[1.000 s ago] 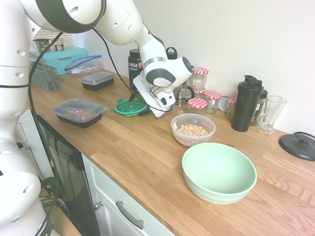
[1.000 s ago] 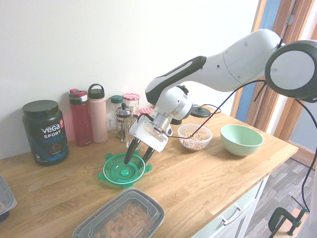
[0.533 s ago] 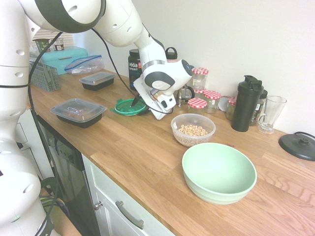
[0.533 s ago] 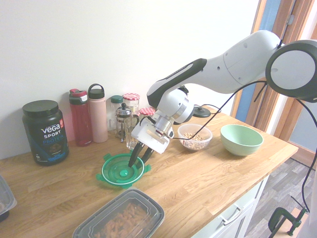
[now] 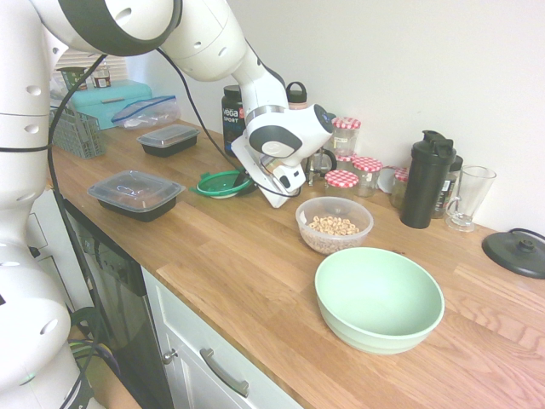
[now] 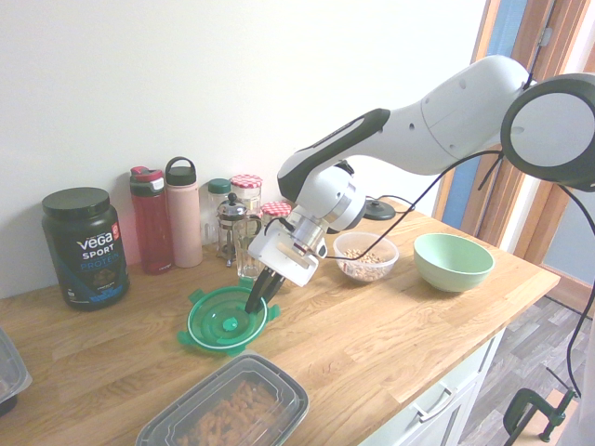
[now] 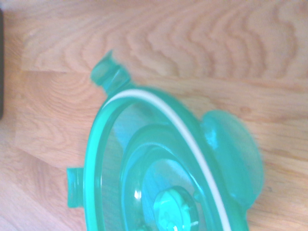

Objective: Cover the lid of food container

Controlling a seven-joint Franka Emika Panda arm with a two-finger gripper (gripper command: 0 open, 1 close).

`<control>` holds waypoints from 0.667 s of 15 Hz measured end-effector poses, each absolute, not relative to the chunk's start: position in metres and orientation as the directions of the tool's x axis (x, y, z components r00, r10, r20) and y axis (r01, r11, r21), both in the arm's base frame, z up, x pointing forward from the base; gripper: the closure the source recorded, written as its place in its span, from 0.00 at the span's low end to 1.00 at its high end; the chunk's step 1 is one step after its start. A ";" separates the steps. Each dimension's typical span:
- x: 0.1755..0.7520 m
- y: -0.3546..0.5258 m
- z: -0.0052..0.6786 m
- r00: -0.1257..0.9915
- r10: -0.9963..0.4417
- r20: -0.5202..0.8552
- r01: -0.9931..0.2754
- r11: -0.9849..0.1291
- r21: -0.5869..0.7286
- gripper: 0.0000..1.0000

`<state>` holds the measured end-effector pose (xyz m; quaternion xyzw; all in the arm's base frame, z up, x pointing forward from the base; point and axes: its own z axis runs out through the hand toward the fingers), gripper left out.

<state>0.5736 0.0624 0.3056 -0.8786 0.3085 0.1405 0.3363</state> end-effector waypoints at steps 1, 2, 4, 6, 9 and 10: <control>0.573 0.062 0.313 0.775 -0.442 -0.452 -0.631 -0.584 -0.511 1.00; 0.572 0.062 0.323 0.784 -0.432 -0.446 -0.620 -0.589 -0.518 1.00; 0.564 0.062 0.360 0.810 -0.412 -0.417 -0.583 -0.645 -0.494 1.00; 0.549 0.056 0.414 0.836 -0.426 -0.346 -0.543 -0.735 -0.406 1.00; 0.516 0.041 0.497 0.870 -0.449 -0.203 -0.490 -0.834 -0.255 1.00; 0.503 0.034 0.521 0.880 -0.449 -0.153 -0.473 -0.858 -0.202 1.00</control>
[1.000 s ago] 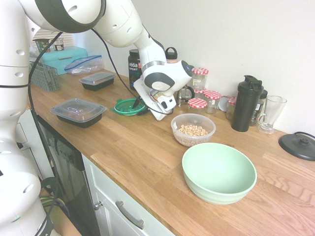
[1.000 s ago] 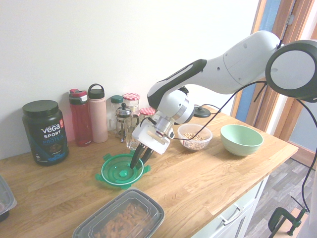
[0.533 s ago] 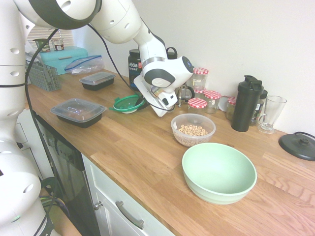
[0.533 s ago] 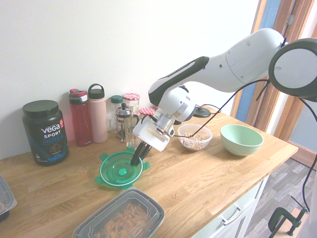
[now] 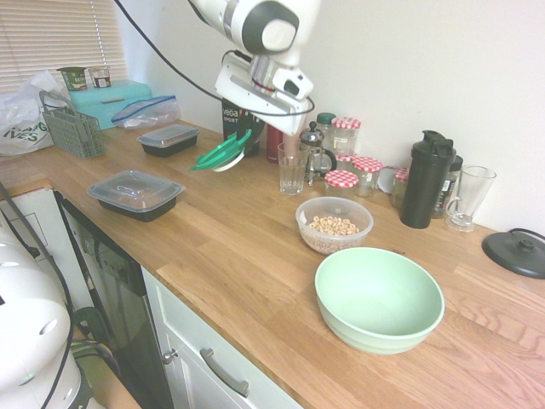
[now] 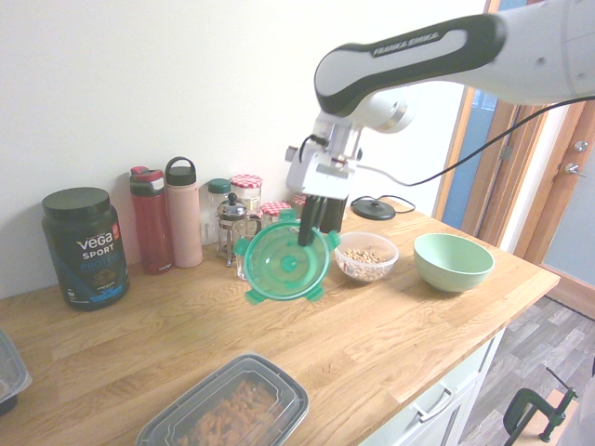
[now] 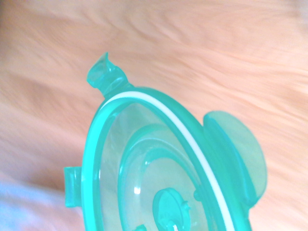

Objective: Cover the lid of food container

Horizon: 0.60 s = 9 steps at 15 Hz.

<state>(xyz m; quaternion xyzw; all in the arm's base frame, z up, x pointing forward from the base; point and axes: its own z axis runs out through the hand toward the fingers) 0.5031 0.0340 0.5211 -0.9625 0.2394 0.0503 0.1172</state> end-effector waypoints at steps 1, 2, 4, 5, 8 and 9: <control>0.491 0.027 0.542 0.889 -0.447 -0.103 -0.458 -0.876 -0.150 1.00; 0.481 0.019 0.562 0.895 -0.443 -0.049 -0.445 -0.890 -0.099 1.00; 0.470 0.003 0.587 0.901 -0.431 0.055 -0.431 -0.902 0.002 1.00; 0.468 -0.006 0.592 0.901 -0.423 0.098 -0.429 -0.901 0.057 1.00; 0.472 -0.048 0.607 0.888 -0.399 0.227 -0.446 -0.866 0.226 1.00; 0.473 -0.060 0.611 0.884 -0.383 0.268 -0.452 -0.848 0.277 1.00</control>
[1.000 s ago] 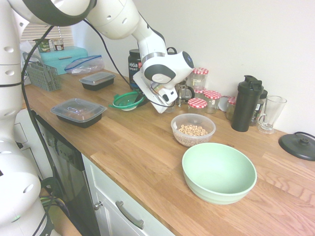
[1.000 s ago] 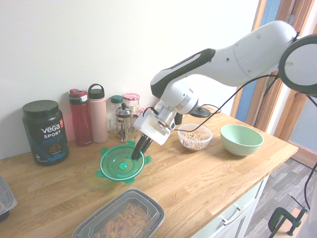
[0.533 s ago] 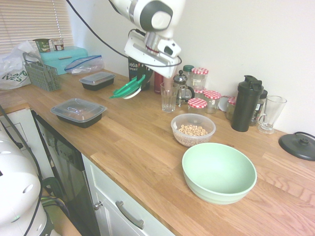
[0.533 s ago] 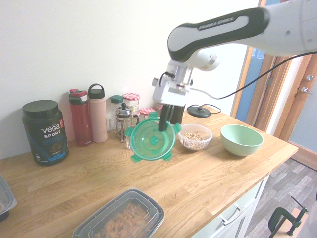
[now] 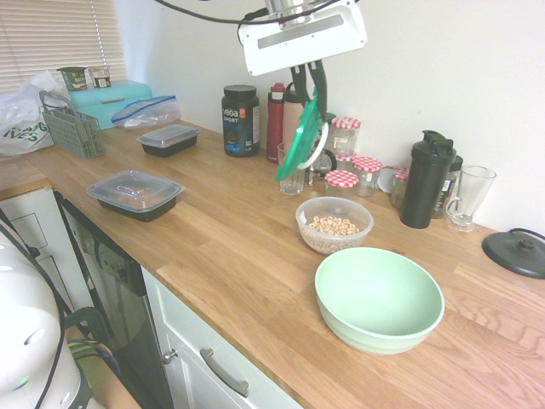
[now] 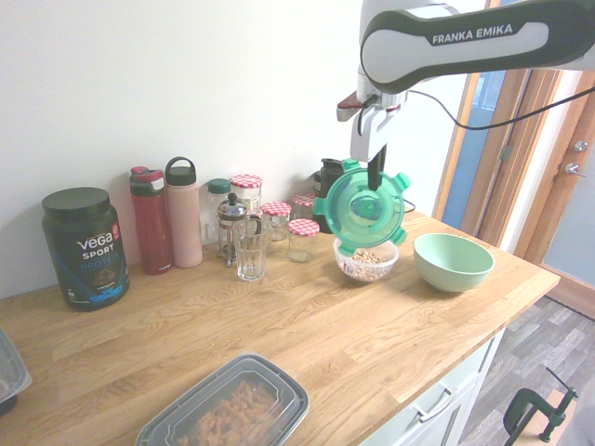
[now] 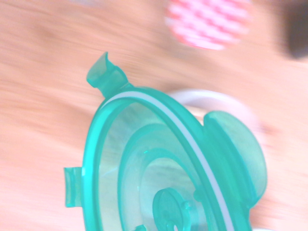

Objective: Cover the lid of food container

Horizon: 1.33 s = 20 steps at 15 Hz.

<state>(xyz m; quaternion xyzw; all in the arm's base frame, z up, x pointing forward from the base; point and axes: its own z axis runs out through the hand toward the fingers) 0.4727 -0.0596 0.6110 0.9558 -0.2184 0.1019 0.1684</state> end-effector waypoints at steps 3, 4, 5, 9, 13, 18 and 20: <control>0.480 -0.072 0.616 0.876 -0.316 0.364 -0.460 -0.777 0.430 1.00; 0.485 -0.072 0.613 0.871 -0.293 0.393 -0.466 -0.745 0.478 1.00; 0.494 -0.072 0.605 0.866 -0.267 0.422 -0.473 -0.708 0.523 1.00; 0.536 -0.074 0.552 0.844 -0.165 0.510 -0.512 -0.529 0.677 1.00; 0.539 -0.054 0.530 0.819 -0.111 0.563 -0.568 -0.291 0.770 1.00; 0.555 -0.045 0.493 0.722 -0.137 0.679 -0.685 -0.288 0.670 1.00; 0.556 -0.052 0.481 0.693 -0.163 0.702 -0.709 -0.331 0.623 1.00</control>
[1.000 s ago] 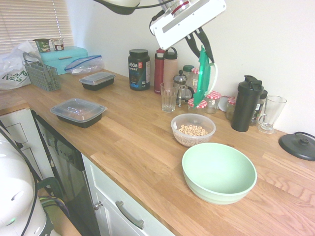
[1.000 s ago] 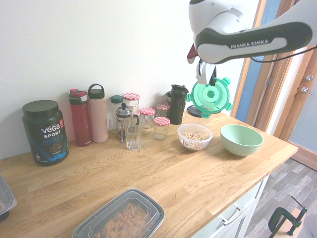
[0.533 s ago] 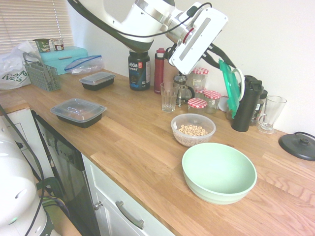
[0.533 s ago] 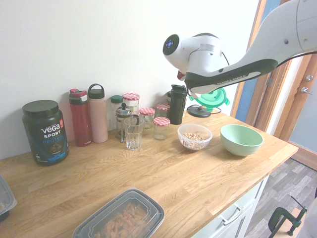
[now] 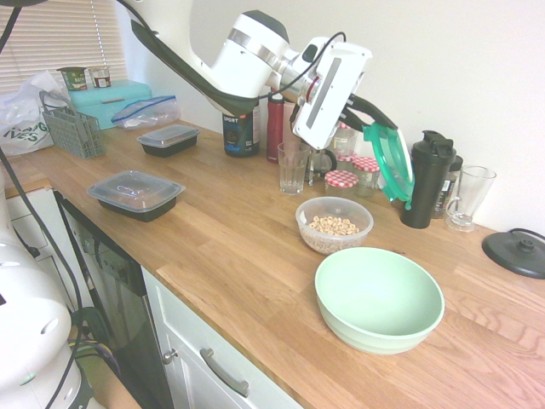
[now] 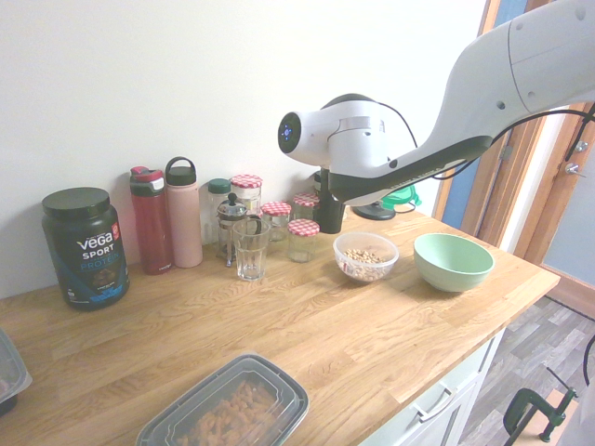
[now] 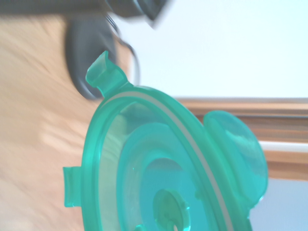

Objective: Cover the lid of food container

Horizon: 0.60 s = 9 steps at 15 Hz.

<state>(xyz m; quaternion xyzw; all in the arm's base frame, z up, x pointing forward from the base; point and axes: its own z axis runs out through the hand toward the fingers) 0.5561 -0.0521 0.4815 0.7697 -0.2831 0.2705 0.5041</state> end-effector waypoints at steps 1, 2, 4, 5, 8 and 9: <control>0.554 -0.054 0.476 0.690 -0.177 0.702 -0.713 -0.337 0.615 1.00; 0.549 -0.055 0.470 0.693 -0.186 0.697 -0.711 -0.340 0.616 1.00; 0.534 -0.052 0.454 0.702 -0.198 0.684 -0.703 -0.349 0.620 1.00; 0.528 -0.050 0.450 0.702 -0.197 0.684 -0.701 -0.360 0.616 1.00; 0.517 -0.038 0.445 0.704 -0.190 0.684 -0.695 -0.382 0.609 1.00; 0.514 -0.031 0.443 0.706 -0.187 0.683 -0.692 -0.384 0.611 1.00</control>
